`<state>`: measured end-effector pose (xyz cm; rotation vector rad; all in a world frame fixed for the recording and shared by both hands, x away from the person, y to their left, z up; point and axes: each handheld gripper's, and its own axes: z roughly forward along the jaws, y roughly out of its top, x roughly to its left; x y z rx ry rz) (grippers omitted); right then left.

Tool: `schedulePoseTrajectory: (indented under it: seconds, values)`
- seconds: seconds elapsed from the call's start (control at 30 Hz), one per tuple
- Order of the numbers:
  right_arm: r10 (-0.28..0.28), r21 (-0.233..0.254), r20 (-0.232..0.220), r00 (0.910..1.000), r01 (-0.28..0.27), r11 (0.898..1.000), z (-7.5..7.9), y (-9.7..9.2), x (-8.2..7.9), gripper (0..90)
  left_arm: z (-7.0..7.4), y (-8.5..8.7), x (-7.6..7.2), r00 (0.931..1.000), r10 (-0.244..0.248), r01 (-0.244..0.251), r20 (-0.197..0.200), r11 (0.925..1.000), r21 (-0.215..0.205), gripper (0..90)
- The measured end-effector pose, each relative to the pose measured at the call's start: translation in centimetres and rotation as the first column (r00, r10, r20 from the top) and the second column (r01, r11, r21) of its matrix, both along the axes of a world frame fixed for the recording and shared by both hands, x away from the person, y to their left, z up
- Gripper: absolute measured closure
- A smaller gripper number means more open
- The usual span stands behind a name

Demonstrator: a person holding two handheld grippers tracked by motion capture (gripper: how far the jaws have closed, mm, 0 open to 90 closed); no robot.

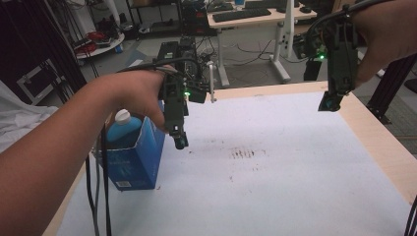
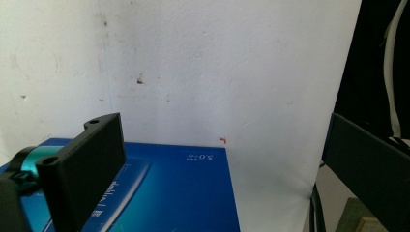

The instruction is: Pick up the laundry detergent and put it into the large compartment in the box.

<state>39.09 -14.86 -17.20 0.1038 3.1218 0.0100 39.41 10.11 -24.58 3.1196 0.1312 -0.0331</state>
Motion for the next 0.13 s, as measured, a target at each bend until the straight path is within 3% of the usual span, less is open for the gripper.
schedulePoseTrajectory:
  seconds: [0.13]
  values:
    - [-0.001, -0.001, -0.001, 1.0, 0.001, 1.0, -0.01, -0.01, -0.11, 3.3, 0.01, 0.0, 0.05, 1.0, 0.002, -0.002, -0.003, 1.0, -0.002, 1.6]
